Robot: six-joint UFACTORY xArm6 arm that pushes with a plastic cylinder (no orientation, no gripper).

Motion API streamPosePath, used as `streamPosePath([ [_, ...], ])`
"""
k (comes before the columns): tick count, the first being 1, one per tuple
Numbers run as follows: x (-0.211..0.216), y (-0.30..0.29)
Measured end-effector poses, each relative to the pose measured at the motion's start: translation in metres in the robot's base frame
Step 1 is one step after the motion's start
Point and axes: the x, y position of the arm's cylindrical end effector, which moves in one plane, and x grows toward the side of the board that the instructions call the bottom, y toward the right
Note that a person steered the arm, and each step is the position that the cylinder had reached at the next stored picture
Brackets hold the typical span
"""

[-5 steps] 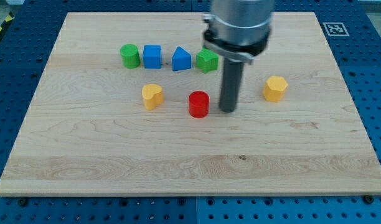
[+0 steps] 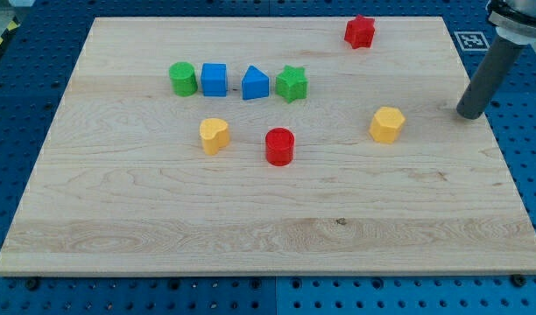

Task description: Push the yellow hexagon toward the red circle

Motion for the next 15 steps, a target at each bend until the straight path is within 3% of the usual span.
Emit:
streamPosePath([
  [3,0.005,-0.070],
  [5,0.044,-0.079],
  [7,0.010,-0.092],
  [9,0.010,-0.120],
  [12,0.079,-0.133],
  [15,0.083,-0.163],
])
